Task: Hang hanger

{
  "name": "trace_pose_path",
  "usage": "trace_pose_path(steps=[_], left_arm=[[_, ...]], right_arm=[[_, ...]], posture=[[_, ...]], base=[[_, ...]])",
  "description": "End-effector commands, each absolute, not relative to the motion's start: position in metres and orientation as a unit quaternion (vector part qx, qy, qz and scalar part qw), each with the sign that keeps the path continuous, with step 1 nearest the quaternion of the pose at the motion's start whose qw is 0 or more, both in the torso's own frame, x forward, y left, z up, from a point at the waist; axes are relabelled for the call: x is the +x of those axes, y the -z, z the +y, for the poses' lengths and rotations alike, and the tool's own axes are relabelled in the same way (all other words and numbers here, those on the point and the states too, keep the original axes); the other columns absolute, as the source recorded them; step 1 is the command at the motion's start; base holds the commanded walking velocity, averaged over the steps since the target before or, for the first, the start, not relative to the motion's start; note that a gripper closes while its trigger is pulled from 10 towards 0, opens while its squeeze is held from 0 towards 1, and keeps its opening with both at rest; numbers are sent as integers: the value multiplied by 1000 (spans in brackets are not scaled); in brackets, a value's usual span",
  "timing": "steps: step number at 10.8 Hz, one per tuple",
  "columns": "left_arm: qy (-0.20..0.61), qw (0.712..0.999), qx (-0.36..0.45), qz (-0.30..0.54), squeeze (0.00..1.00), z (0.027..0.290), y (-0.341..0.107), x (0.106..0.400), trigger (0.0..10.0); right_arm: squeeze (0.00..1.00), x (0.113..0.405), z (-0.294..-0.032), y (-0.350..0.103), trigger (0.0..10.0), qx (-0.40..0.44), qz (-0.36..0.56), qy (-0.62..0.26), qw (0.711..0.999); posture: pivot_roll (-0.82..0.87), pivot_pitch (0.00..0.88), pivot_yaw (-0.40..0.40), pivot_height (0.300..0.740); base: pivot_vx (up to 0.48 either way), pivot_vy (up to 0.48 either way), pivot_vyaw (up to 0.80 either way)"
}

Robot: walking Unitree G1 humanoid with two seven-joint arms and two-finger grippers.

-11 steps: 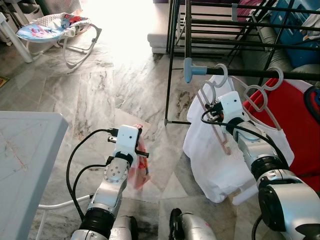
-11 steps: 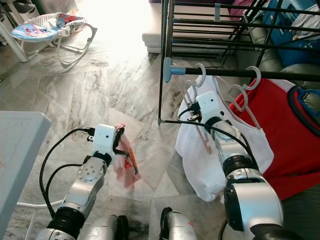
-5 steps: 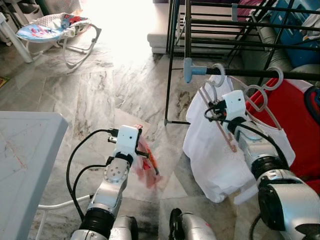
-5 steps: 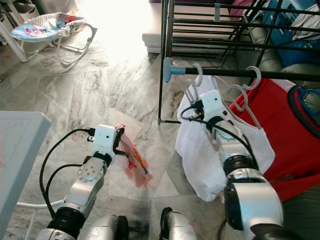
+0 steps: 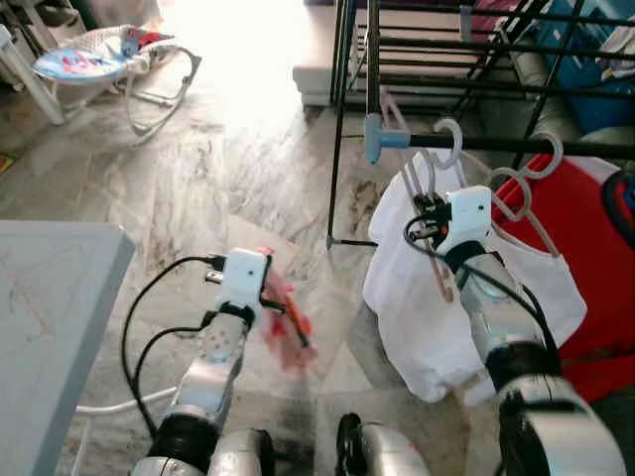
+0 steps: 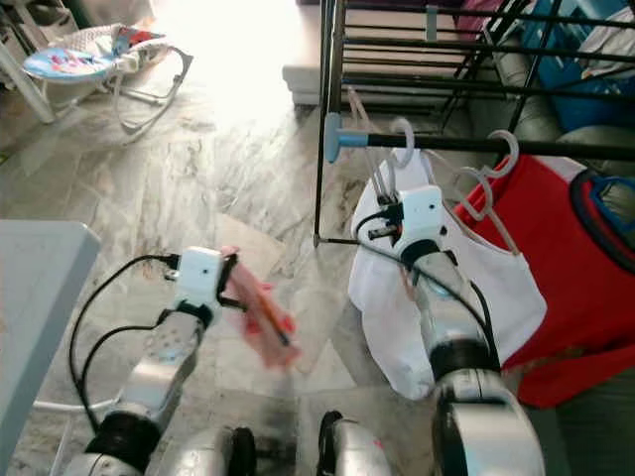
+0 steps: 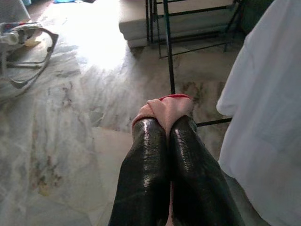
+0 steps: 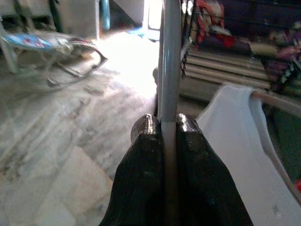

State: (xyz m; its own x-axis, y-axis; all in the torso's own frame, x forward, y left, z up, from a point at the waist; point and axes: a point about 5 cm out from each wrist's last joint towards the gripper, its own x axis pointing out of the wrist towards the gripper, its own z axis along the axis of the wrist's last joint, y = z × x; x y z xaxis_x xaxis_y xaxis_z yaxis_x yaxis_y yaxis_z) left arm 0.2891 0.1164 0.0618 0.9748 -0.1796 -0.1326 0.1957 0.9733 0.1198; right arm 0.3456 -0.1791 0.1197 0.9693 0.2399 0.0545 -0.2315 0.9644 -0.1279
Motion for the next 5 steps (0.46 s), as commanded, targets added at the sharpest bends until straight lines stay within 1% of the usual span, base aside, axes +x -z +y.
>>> trace_pose_path(steps=[1, 2, 3, 4, 5], left_arm=[[81, 993, 68, 59, 0, 124, -63, 285, 10000], [74, 993, 72, 57, 0, 127, -62, 282, 10000], [68, 993, 72, 57, 0, 128, -62, 281, 10000], [67, 994, 70, 56, 0, 126, -63, 282, 10000], [71, 994, 70, 51, 0, 123, -65, 282, 10000]], right_arm=[[0, 334, -171, -110, 10000, -48, -25, -126, 990], [0, 320, -165, -97, 10000, -28, -18, -109, 993], [0, 308, -165, -82, 10000, 24, 3, -54, 998], [0, 301, -166, -75, 10000, 66, 9, -20, 998], [0, 294, -170, -74, 10000, 83, 9, 13, 996]], posture=[[-24, 169, -5, 740], [-22, 170, -7, 740], [-11, 173, -10, 740], [-14, 172, -9, 740], [-17, 169, -8, 740]], base=[[0, 0, 0], [0, 0, 0], [0, 0, 0], [0, 0, 0], [0, 0, 0]])
